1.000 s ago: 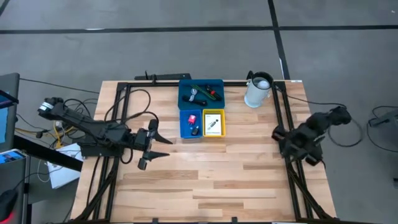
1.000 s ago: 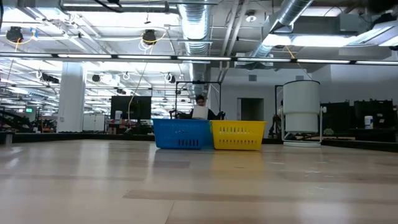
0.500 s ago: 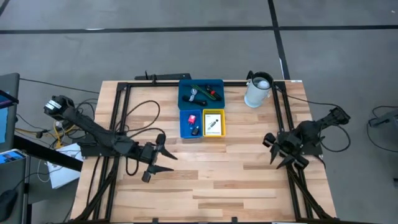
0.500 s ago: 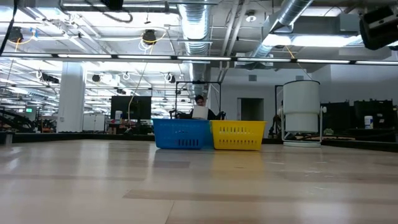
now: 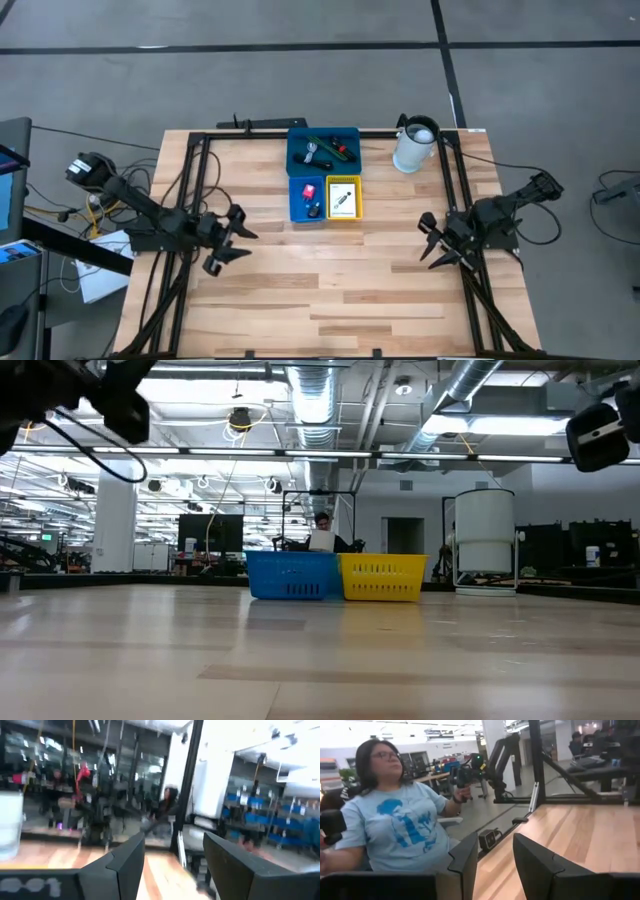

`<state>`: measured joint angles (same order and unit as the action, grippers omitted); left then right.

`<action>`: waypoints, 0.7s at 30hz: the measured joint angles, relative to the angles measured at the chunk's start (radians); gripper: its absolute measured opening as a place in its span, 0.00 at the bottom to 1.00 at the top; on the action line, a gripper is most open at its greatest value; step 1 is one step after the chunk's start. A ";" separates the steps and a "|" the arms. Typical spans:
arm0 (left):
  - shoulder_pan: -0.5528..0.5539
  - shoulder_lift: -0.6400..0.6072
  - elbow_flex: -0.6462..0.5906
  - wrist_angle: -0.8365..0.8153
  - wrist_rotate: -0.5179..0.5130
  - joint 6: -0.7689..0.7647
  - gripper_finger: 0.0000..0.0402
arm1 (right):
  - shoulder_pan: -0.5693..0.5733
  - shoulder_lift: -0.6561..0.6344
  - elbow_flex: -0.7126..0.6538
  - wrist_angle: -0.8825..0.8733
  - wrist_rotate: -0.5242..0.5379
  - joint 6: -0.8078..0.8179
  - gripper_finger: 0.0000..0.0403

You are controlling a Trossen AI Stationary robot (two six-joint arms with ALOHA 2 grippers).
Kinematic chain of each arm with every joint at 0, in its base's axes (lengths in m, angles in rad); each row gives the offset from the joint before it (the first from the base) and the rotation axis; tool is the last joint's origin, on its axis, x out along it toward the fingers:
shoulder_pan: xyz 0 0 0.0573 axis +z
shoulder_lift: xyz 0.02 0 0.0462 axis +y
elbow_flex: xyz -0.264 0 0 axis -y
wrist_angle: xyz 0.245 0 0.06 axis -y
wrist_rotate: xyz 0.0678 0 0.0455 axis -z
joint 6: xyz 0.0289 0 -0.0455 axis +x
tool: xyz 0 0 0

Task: Pick and place items into bin
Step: Return to Home Position

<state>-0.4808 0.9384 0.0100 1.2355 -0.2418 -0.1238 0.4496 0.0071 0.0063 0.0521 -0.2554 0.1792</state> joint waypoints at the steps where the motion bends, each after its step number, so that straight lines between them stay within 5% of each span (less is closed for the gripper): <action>1: 0.000 -0.020 0.001 -0.001 -0.002 0.001 0.48 | 0.000 0.000 0.000 0.000 0.002 -0.015 0.29; 11: -0.001 -0.351 0.001 -0.057 0.239 0.150 0.48 | 0.000 0.062 0.000 -0.003 0.025 -0.082 0.29; 21: -0.001 -0.744 0.000 -0.303 0.514 0.156 0.48 | 0.000 0.091 -0.001 -0.002 0.025 -0.082 0.29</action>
<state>-0.4820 0.1945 0.0101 0.9321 0.2722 0.0326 0.4500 0.0979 0.0055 0.0505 -0.2302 0.0967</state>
